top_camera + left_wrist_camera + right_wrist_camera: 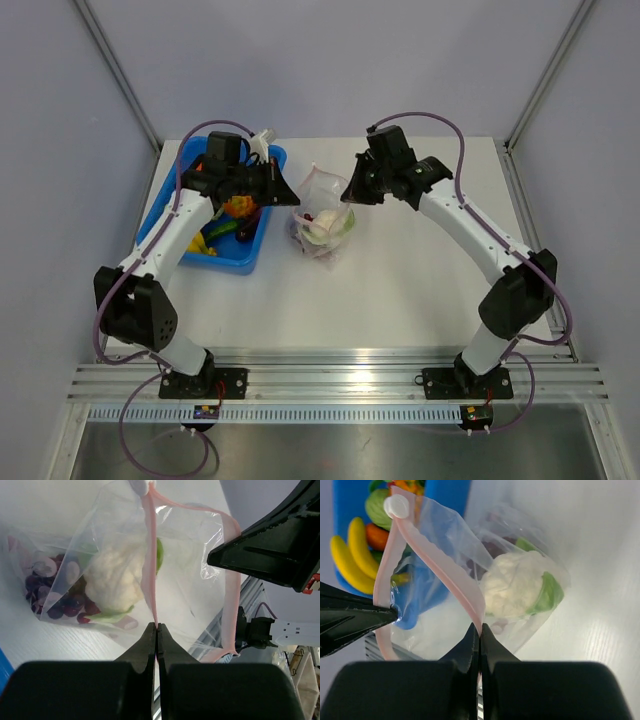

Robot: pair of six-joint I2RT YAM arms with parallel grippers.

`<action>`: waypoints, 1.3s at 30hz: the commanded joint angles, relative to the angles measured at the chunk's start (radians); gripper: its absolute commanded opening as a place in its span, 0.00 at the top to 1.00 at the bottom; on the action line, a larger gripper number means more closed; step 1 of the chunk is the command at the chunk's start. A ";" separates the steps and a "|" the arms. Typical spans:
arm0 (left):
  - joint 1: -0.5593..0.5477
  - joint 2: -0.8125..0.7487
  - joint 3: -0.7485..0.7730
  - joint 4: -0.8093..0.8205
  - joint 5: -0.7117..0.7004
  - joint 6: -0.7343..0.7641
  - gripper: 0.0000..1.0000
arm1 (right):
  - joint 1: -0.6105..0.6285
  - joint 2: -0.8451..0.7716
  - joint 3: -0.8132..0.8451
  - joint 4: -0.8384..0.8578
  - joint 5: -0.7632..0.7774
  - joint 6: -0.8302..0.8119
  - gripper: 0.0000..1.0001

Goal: Place the food in the zip-top bag and seal the zipper
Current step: Adjust the zipper food storage bag at the center of the board.

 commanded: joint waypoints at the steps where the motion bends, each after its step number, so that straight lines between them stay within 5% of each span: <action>1: -0.002 0.058 0.025 -0.027 0.017 0.022 1.00 | 0.004 -0.007 -0.002 -0.002 0.068 -0.031 1.00; 10: -0.005 0.023 0.180 -0.054 0.056 0.035 1.00 | 0.010 -0.128 0.133 -0.029 0.146 -0.083 1.00; 21: -0.028 0.123 -0.001 -0.040 0.025 0.041 1.00 | 0.013 -0.115 -0.086 0.025 0.171 -0.055 1.00; 28: -0.027 0.108 0.204 -0.203 -0.088 0.177 1.00 | 0.013 -0.122 -0.001 0.025 0.166 -0.060 1.00; 33: -0.020 0.118 0.360 -0.419 -0.310 0.301 0.07 | 0.035 -0.099 -0.002 0.093 0.097 -0.009 1.00; 39: 0.143 0.006 0.309 -0.366 -0.345 0.207 0.02 | 0.041 -0.067 -0.008 0.105 0.069 -0.003 1.00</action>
